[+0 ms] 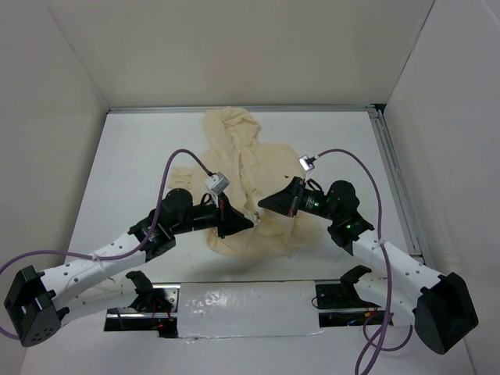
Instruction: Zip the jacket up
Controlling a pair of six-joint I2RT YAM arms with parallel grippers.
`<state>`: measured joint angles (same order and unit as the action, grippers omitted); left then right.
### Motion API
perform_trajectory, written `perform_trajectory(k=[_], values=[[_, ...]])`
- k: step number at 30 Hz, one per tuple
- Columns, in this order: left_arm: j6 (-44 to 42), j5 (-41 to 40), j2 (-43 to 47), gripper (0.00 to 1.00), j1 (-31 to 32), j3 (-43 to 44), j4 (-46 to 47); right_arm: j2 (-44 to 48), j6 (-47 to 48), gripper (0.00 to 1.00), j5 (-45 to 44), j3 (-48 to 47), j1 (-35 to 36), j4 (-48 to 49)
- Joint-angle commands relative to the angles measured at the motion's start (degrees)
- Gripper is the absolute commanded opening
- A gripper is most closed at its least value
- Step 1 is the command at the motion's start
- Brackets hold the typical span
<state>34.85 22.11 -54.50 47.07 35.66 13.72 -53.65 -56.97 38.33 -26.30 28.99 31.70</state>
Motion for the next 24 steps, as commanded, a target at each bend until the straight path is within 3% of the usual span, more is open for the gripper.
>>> perform_trajectory(k=[1, 4, 7, 14, 15, 16, 17, 22, 23, 24], values=[[0.7, -1.4, -0.1, 0.0, 0.4, 1.3, -1.1, 1.6, 6.6, 0.0, 1.7, -5.5, 0.4, -8.8], [1.0, -5.3, -0.3, 0.0, 0.4, 2.7, -2.0, 2.1, 12.9, 0.0, 0.1, -7.3, 2.7, -17.1], [0.5, -6.8, -0.6, 0.0, 0.3, 4.1, -2.6, 3.2, 13.8, 0.19, -0.1, -6.5, 3.4, -18.6], [0.0, -4.3, -0.6, 0.0, 0.3, 4.2, -1.4, 1.3, 16.3, 0.29, 2.9, -6.9, 4.1, -20.1], [-0.2, -3.7, -0.3, 0.0, 0.3, 4.2, -1.3, 1.2, 16.4, 0.28, 2.8, -6.9, 4.3, -20.0], [-0.5, -3.2, -0.3, 0.0, 0.3, 4.1, -1.1, 1.1, 16.5, 0.1, 2.5, -6.8, 4.2, -19.7], [-0.5, -2.9, 0.0, 0.0, 0.3, 4.0, -1.0, 1.4, 15.9, 0.03, 1.6, -6.7, 4.2, -19.3], [-0.5, -2.5, -0.6, 0.0, 0.3, 4.9, -2.4, 3.5, 14.1, 0.0, -0.1, -4.8, 4.4, -14.4], [-0.2, -2.9, -1.0, 0.03, 0.3, 5.6, -3.2, 3.6, 14.1, 0.0, 0.1, -4.4, 4.4, -13.5], [1.0, -3.8, -1.9, 0.16, 0.3, 7.1, -5.5, 3.8, 14.2, 0.0, 0.0, -4.2, 4.5, -13.4]])
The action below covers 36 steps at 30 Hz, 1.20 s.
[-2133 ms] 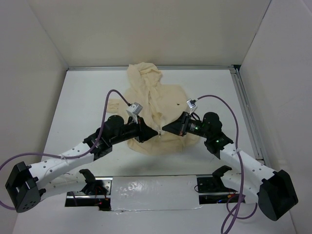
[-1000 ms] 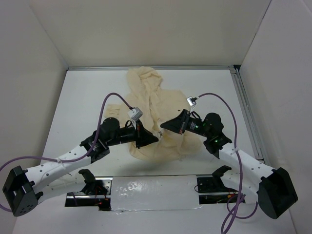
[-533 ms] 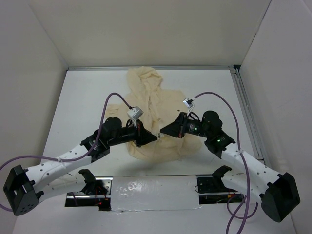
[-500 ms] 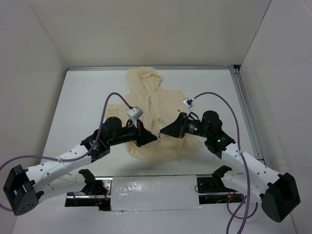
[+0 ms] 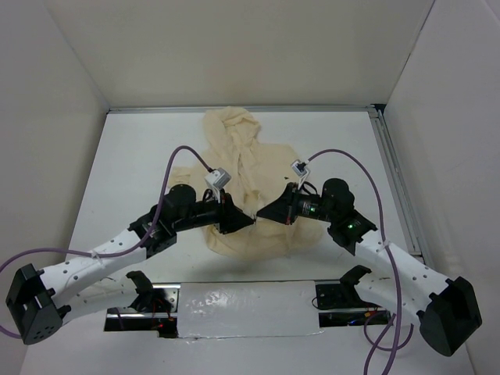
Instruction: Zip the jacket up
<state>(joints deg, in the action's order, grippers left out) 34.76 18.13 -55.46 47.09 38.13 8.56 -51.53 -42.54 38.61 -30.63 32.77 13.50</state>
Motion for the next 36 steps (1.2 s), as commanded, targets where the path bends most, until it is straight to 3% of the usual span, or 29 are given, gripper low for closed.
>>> perform_trajectory(k=[1, 6, 8, 15, 22, 36], values=[[1.9, -0.8, -1.5, 0.4, 0.3, 5.5, -1.6, 1.9, -0.5, 0.0, -0.3, 0.3, 0.7, 5.1], [4.3, -1.3, -2.5, 0.74, -0.7, 5.9, -1.4, 2.1, -2.2, 0.0, 0.6, 2.1, 0.8, 7.4], [5.5, -0.2, -1.9, 0.78, -1.8, 5.5, -0.8, 2.3, -2.5, 0.0, 0.7, 2.3, 0.8, 7.8], [6.3, 3.2, 1.2, 0.65, -3.8, 2.1, 2.1, 2.9, -4.0, 0.0, -0.3, 3.5, 0.9, 10.3], [7.1, 8.6, -1.0, 0.59, -3.9, 1.9, 3.2, 3.7, -6.8, 0.0, -2.6, 4.9, 0.9, 13.7], [9.5, 8.8, -1.5, 0.37, -4.6, 0.9, 6.5, 4.0, -7.3, 0.0, -1.9, 5.2, 1.2, 14.5]])
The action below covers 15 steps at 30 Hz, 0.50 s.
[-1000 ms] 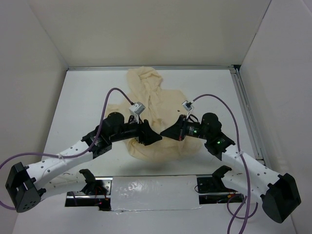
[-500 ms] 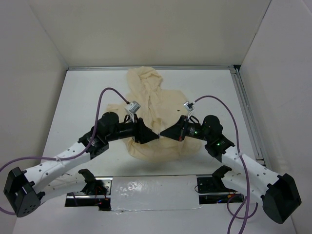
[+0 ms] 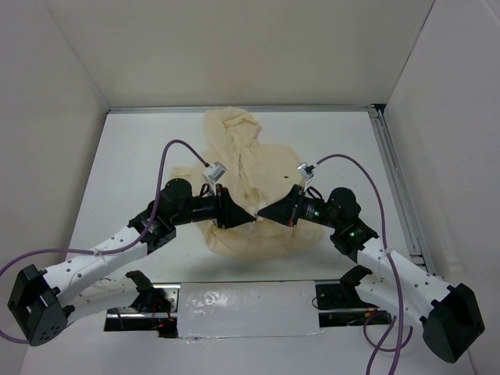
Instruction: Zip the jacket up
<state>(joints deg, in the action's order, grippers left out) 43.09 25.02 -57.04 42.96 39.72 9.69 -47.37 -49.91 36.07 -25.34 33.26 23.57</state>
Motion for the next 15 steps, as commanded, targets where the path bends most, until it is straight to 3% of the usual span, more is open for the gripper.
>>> perform_trajectory(k=[1, 4, 12, 13, 15], values=[[1.5, 1.6, 0.2, 0.36, -0.5, -0.9, 5.4, -0.2, 0.7, 0.0, 0.8, -0.4, 0.7, 3.9], [1.6, 1.4, 0.4, 0.31, -0.9, -1.1, 5.9, -0.3, 2.2, 0.0, 1.0, -1.8, 0.8, 2.4], [2.6, 3.5, 1.0, 0.35, -1.9, -2.1, 7.6, -0.9, 2.2, 0.0, 1.4, -1.8, 0.9, 2.4], [2.4, 3.7, 0.8, 0.33, -1.9, -1.9, 7.6, -1.1, 2.1, 0.0, 1.5, -1.8, 0.9, 2.8], [2.4, 4.1, 0.2, 0.18, -1.9, -1.8, 7.7, -1.2, 1.4, 0.0, 1.6, -1.6, 1.1, 4.3]])
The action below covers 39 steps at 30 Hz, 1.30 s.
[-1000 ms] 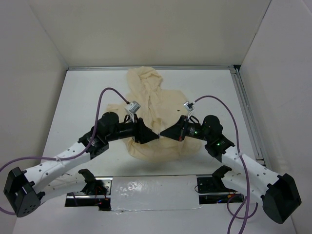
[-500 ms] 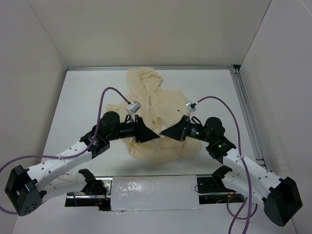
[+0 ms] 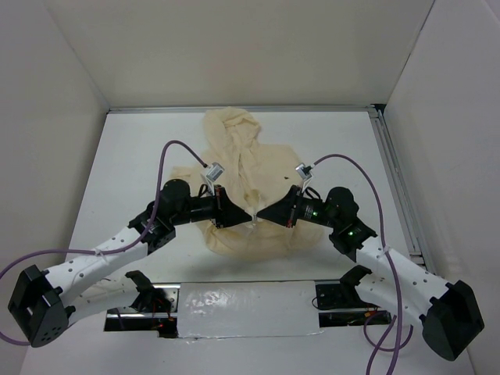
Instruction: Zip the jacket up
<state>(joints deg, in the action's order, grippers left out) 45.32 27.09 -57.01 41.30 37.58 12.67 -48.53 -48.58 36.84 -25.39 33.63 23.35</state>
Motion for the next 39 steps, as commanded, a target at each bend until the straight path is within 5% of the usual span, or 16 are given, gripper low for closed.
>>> perform_trajectory(k=[1, 3, 10, 15, 25, 29, 36, 39], values=[[0.4, 2.1, -0.1, 0.08, -0.3, 0.4, 4.6, -0.2, -0.1, 0.0, 1.0, -1.8, 1.1, 4.9], [0.4, 2.7, -0.7, 0.0, -0.3, 0.5, 4.9, -0.8, 0.1, 0.0, 0.6, -1.9, 1.3, 4.9], [0.0, 6.2, 0.3, 0.0, 0.0, -3.3, 10.6, -2.1, -5.6, 0.0, -3.5, 0.3, 2.0, 14.2], [-2.9, 4.7, 0.3, 0.0, 3.2, -3.1, 5.5, -1.2, -8.4, 0.0, -8.0, 0.4, 1.8, 17.7], [-5.2, -0.5, 4.5, 0.0, 8.2, -3.9, 1.1, -2.5, -6.7, 0.0, -9.0, -2.4, 1.7, 12.8], [-4.0, -6.2, 3.7, 0.0, 8.2, -2.0, -1.5, -2.7, -2.3, 0.0, -7.3, -6.0, 1.8, -0.3], [-1.7, -14.9, 1.0, 0.0, 6.2, 3.7, -6.2, 1.0, 3.7, 0.55, -9.7, -7.9, 2.5, -18.6], [0.2, -16.5, -0.2, 0.0, 5.8, 5.0, -7.0, 3.5, 6.0, 0.63, -11.7, -7.9, 2.9, -22.8]])
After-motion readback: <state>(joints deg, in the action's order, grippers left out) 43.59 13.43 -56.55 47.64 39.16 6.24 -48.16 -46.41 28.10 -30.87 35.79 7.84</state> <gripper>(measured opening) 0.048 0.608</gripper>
